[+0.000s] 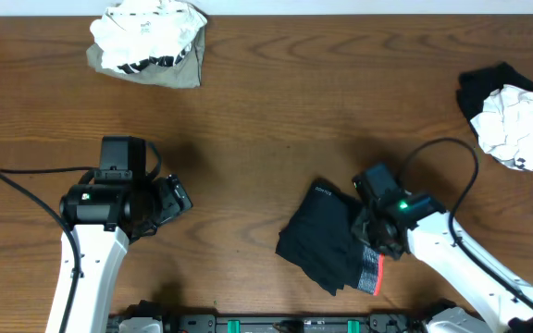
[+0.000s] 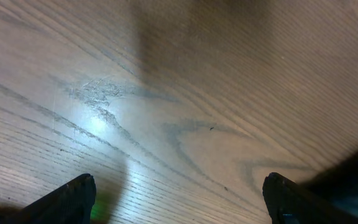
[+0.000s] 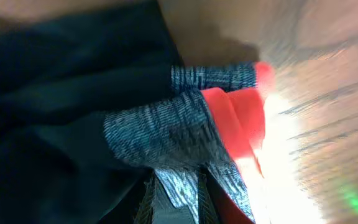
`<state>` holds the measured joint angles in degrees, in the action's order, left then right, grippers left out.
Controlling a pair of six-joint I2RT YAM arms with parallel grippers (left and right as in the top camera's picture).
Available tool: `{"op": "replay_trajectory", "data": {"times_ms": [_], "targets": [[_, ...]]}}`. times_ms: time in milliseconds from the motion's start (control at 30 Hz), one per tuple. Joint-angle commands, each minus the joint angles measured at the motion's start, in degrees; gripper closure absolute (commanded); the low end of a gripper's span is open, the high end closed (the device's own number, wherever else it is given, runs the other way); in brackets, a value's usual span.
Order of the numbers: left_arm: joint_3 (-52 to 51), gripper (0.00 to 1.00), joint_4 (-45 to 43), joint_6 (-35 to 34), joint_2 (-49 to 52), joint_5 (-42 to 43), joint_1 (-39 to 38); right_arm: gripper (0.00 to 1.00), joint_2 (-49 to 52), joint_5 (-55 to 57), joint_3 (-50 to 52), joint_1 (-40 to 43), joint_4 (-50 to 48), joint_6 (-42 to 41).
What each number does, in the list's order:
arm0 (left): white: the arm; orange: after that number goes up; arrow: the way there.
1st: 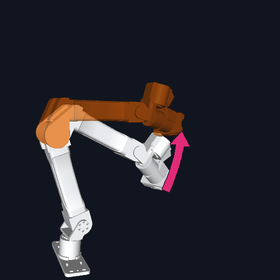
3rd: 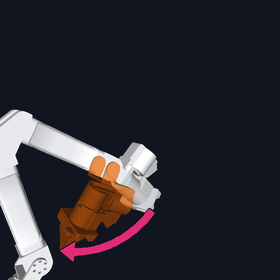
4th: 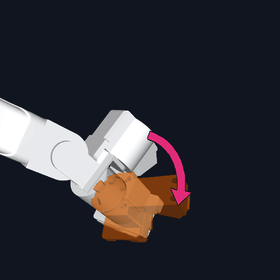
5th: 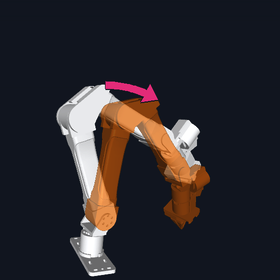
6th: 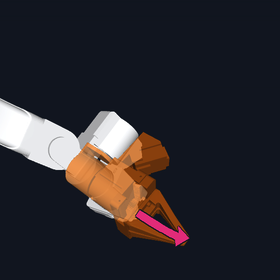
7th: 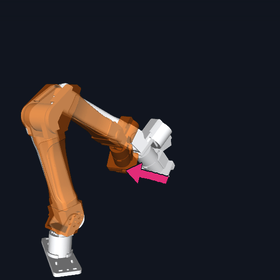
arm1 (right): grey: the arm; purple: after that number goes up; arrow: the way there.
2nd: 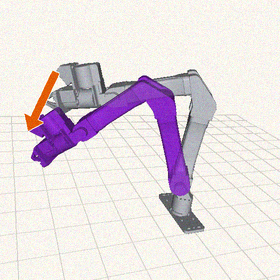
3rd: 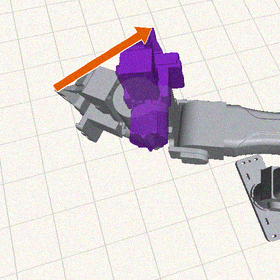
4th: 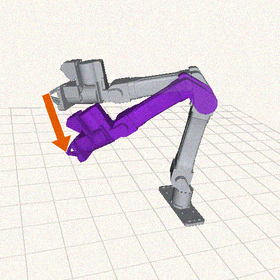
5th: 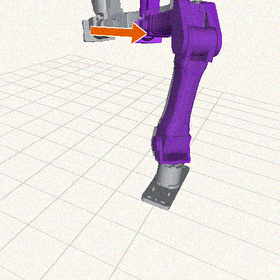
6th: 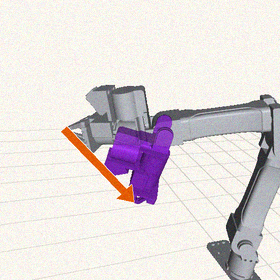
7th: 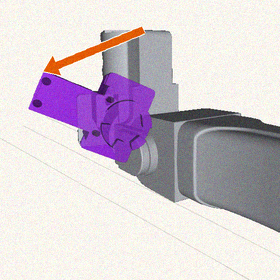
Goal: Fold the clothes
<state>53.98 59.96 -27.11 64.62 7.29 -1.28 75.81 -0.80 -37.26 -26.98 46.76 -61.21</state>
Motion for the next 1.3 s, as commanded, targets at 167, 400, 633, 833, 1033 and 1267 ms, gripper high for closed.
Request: {"op": "replay_trajectory", "data": {"times_ms": [167, 400, 633, 833, 1033, 1267], "targets": [[-0.2, 0.12, 0.2, 0.5, 0.1, -0.3, 0.2, 0.99, 0.9, -4.0, 1.8, 0.3, 0.5, -0.5], [-0.2, 0.12, 0.2, 0.5, 0.1, -0.2, 0.2, 0.97, -1.7, 0.5, -9.1, 0.3, 12.3, 0.5], [-0.2, 0.12, -3.5, 9.6, 0.7, 13.9, 0.2, 0.28, -2.3, -4.2, -19.0, 0.3, 16.1, 10.8], [-0.3, 0.12, -3.9, 15.5, 4.9, 20.9, 0.2, 0.14, -2.6, -5.4, -20.2, 1.0, 15.9, 12.2], [-0.3, 0.12, -4.0, 26.1, 11.8, 35.9, 0.2, 0.05, -5.6, -10.5, -25.2, 4.2, 14.1, 21.6], [-0.3, 0.12, -5.4, 28.0, 18.7, 38.8, -1.8, 0.01, -12.1, -10.0, -31.9, 12.0, 14.1, 25.7]]}}
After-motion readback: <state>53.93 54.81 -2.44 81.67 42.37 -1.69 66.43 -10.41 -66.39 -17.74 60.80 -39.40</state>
